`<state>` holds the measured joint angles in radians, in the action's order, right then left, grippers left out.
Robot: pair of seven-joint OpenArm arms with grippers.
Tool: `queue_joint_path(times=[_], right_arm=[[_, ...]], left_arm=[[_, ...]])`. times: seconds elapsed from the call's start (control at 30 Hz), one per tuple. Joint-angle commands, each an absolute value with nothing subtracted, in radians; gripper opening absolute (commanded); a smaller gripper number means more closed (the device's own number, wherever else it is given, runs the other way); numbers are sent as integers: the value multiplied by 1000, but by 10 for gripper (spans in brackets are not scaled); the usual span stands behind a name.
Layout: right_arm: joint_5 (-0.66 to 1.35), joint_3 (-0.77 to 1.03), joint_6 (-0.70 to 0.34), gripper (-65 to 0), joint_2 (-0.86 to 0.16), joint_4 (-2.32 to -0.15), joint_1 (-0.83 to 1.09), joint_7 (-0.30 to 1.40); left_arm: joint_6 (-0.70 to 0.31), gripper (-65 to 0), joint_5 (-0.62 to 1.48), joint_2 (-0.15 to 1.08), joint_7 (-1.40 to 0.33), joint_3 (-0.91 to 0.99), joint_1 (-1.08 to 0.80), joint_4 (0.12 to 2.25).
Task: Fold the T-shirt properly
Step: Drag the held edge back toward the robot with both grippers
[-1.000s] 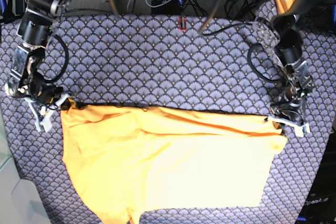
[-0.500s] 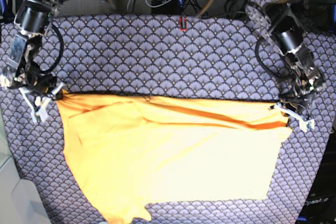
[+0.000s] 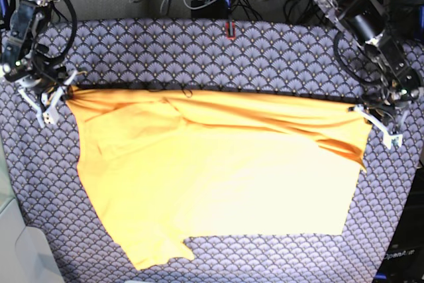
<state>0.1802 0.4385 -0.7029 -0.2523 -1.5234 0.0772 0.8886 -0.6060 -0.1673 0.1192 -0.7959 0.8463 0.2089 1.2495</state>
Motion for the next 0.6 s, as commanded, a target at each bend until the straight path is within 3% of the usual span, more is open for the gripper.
queue_joint_path(times=[0.0,0.3,0.57], right_arm=[[168,449,-698,-625,-272,-1547,79,880],[168,447,-698,-625,-225,-1742,237,871],[168,449,-698,-625,-213,-1748,337,776]], left_arm=[[-596,-650,-171,137,-783,849,206,1279],[-596,-650,-171,137,-783,851,62,1360],[-598,-650,-170,140,-782,852,-8,1372]])
